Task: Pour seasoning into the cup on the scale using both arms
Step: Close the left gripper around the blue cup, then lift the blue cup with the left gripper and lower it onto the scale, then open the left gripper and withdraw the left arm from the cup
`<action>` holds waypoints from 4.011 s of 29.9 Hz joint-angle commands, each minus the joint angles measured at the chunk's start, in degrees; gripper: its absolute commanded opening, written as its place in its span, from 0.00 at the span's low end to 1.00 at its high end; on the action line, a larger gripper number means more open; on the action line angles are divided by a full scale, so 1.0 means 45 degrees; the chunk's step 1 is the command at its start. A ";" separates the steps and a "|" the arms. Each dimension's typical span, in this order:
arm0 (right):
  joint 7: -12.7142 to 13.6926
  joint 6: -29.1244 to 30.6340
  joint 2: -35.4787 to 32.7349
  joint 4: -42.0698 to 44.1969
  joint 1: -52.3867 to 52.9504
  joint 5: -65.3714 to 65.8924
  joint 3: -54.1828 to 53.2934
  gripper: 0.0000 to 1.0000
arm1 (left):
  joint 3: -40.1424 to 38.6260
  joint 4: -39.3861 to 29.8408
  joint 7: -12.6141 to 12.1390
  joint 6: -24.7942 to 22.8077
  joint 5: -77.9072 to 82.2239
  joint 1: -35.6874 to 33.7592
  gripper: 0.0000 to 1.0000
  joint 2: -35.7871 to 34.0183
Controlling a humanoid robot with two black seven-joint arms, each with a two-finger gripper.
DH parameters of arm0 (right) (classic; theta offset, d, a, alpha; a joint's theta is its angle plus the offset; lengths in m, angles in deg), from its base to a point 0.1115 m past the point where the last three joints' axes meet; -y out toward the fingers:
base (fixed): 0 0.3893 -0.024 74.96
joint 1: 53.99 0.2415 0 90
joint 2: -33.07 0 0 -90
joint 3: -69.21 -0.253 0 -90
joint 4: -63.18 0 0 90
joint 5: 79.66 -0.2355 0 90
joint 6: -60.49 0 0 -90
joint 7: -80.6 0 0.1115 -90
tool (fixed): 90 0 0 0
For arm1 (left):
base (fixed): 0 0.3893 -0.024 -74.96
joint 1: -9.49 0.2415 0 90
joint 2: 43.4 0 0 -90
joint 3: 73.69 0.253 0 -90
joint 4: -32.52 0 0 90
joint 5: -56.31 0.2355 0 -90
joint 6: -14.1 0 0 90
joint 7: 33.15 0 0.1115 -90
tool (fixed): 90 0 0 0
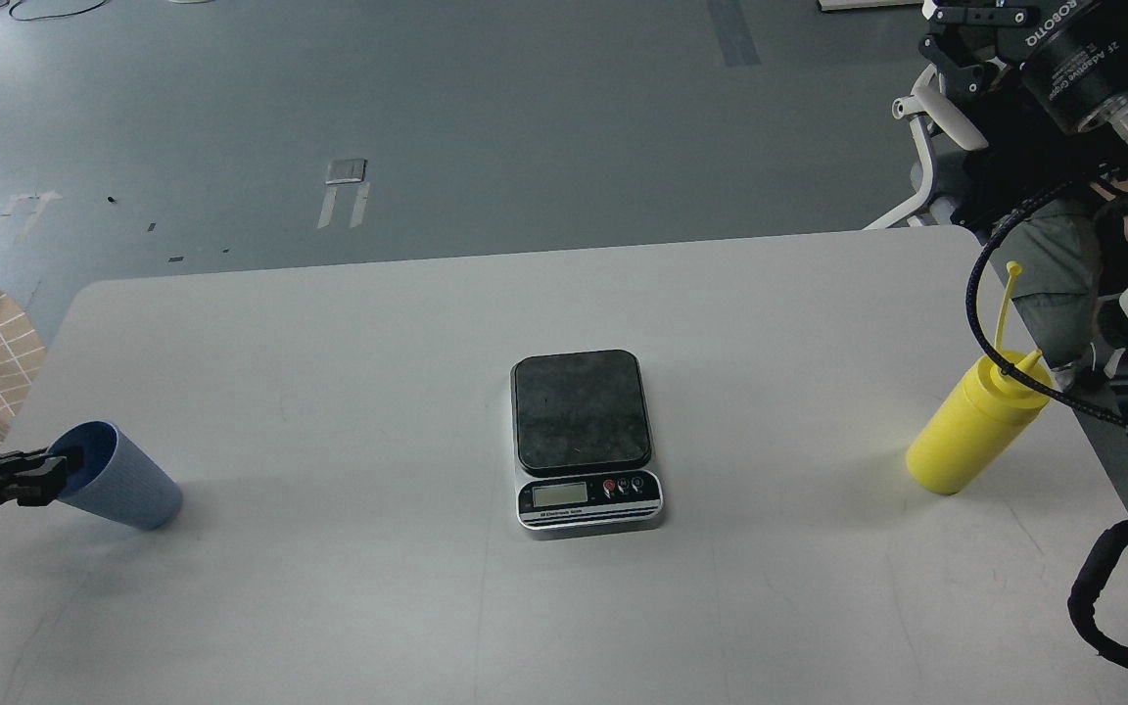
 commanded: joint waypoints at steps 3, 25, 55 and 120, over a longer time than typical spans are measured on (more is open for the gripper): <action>-0.0001 0.0000 0.0000 0.0007 -0.0116 -0.0019 -0.0019 1.00 | -0.0056 -0.0473 -0.0003 -0.0085 0.0017 -0.0140 0.11 -0.0129; -0.0020 0.0000 -0.0039 -0.0286 -0.0488 -0.0078 -0.0214 1.00 | -0.0036 -0.3872 -0.0003 -0.5728 0.2361 -0.8676 0.06 0.4144; -0.0001 0.0000 -0.0996 -0.0578 -0.1073 -0.0195 -0.1464 1.00 | 0.0237 0.0326 -0.0003 -0.5906 0.3201 -0.8013 0.09 1.0710; 0.0019 0.0000 -0.1269 -0.0794 -0.1152 -0.0214 -0.1484 1.00 | -0.5328 0.1577 -0.0003 -0.6042 -0.7708 -0.8229 0.98 0.6381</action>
